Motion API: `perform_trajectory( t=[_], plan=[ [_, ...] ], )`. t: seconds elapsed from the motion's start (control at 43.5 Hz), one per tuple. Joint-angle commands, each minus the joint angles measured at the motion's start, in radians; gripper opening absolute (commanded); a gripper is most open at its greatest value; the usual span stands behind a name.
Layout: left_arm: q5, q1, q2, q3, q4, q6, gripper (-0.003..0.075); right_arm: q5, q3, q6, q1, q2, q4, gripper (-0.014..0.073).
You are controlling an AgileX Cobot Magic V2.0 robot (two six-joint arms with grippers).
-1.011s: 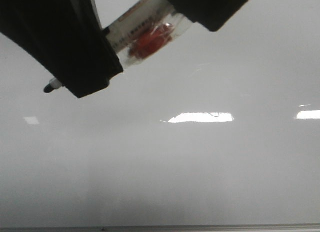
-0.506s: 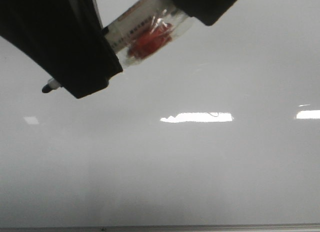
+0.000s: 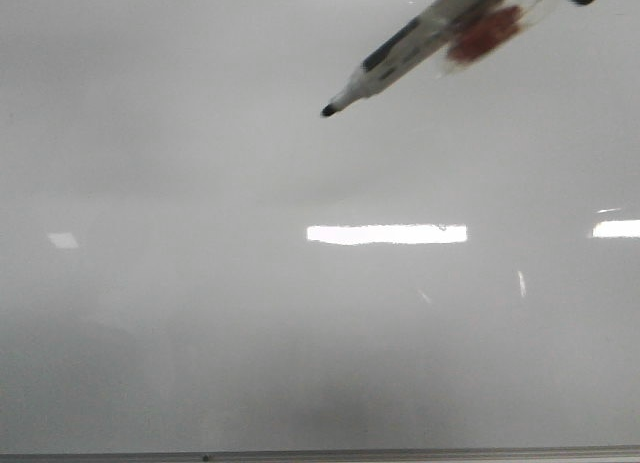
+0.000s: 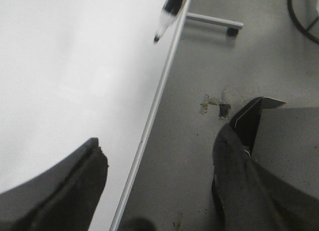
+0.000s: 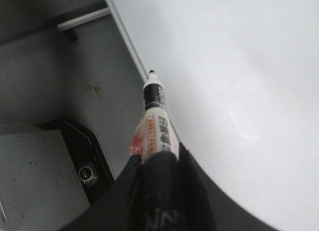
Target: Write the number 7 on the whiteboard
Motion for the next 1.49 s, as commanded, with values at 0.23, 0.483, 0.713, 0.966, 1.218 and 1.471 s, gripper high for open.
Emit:
perform_trajectory(
  t=[0.23, 0.483, 0.713, 0.966, 1.218, 1.471],
  plan=[
    [-0.165, 0.225, -0.25, 0.167, -0.052, -0.156, 0.0437, -0.463, 0.249, 0.164, -0.107, -0.147, 0.17, -0.0058],
    [-0.193, 0.233, -0.262, 0.179, -0.073, -0.156, 0.0437, -0.584, 0.133, 0.161, -0.107, 0.009, 0.186, -0.0058],
    [-0.195, 0.233, -0.26, 0.179, -0.073, -0.156, 0.0437, -0.655, 0.025, 0.153, -0.107, 0.168, 0.184, -0.0058],
    [-0.195, 0.233, -0.26, 0.179, -0.073, -0.156, 0.0437, -0.718, -0.037, 0.153, -0.107, 0.284, 0.184, -0.0058],
    [-0.195, 0.233, -0.26, 0.179, -0.073, -0.156, 0.0437, -0.758, -0.061, 0.153, -0.107, 0.367, 0.184, -0.0058],
    [-0.196, 0.233, -0.26, 0.179, -0.073, -0.156, 0.0437, -0.75, -0.061, 0.153, -0.127, 0.386, 0.164, -0.0058]
  ],
)
